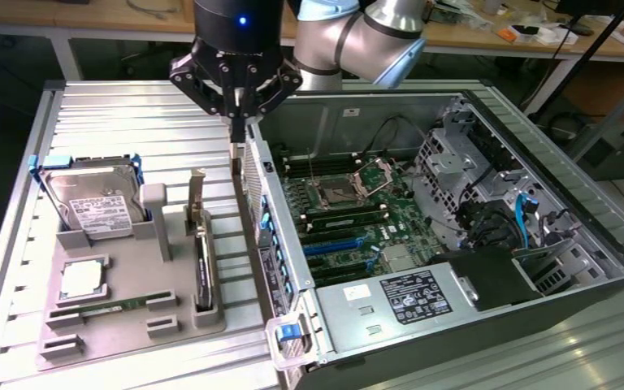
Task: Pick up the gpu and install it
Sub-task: 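Reach for the gpu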
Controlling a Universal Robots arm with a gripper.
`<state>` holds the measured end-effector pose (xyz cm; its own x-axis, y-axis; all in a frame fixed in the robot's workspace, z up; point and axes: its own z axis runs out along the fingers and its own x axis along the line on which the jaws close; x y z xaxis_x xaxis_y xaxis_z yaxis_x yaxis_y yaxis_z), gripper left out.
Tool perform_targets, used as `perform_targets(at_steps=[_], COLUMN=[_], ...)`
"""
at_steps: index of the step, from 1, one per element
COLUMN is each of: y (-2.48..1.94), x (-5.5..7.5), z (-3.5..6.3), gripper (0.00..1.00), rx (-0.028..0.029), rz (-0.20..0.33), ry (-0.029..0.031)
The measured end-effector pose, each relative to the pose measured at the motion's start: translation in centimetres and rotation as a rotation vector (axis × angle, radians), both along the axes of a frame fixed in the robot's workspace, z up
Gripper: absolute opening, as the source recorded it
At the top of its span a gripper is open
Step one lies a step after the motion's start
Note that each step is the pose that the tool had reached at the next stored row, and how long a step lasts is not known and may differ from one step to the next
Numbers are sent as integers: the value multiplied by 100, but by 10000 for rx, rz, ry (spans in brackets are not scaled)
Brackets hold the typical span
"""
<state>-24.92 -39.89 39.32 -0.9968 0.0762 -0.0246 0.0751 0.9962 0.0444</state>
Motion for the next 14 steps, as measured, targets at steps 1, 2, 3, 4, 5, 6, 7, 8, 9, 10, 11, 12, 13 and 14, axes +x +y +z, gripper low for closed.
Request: perform_targets(at_steps=[1,2,3,4,5,6,7,8,9,10,11,12,13,14], y=[0,0,0,0,0,0,0,0,0,0,0,0,0,0], x=[-9,-23,-34,-42,-51,-60,-69,-78,-87,-95,-104,-112,-125,-134], z=[0,0,0,0,0,0,0,0,0,0,0,0,0,1], gripper=[11,11,11,11,11,11,11,11,11,11,11,11,11,11], rx=[-1,0,0,-1,-1,-1,-1,-1,-1,0,-1,0,0,-1], rz=[0,0,0,0,0,0,0,0,0,0,0,0,0,0], ry=[1,1,0,1,0,1,1,0,1,1,1,0,0,1])
